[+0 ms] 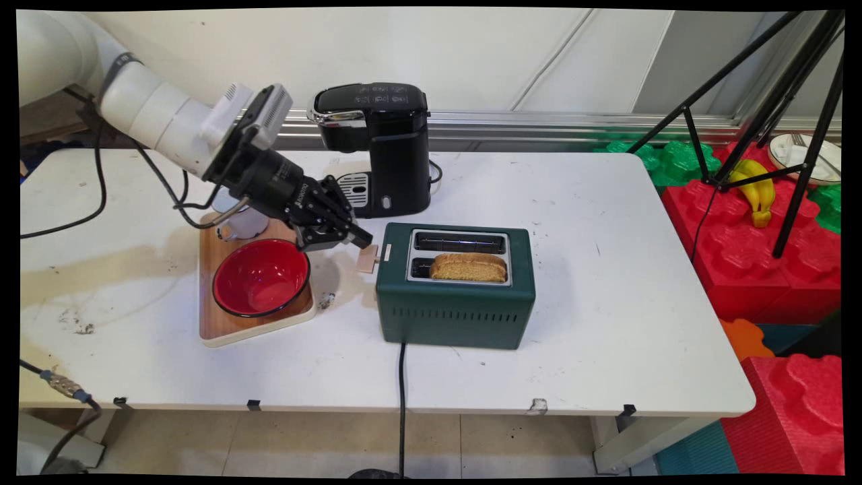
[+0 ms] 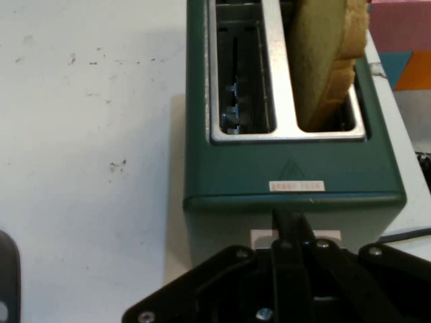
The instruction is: Press the toaster switch
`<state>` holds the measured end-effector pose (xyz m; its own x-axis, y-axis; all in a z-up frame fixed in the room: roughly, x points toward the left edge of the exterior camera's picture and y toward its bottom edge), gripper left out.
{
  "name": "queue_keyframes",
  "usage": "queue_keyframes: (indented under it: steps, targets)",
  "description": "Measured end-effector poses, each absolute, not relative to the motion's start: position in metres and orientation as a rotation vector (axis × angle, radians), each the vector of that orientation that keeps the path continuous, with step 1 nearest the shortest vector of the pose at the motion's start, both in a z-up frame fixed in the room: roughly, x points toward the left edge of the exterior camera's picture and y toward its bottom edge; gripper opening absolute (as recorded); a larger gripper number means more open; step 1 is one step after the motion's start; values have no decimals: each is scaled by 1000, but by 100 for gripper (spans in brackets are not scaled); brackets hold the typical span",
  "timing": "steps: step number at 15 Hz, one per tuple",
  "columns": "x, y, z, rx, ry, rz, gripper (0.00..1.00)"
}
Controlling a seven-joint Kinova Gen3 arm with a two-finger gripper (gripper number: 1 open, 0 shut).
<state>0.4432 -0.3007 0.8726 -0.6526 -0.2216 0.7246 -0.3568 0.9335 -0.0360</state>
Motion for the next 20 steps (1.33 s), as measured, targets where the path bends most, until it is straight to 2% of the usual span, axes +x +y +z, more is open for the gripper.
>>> queue_keyframes:
  steps: [20]
  targets:
    - [427, -311, 816, 472, -2349, 140, 0]
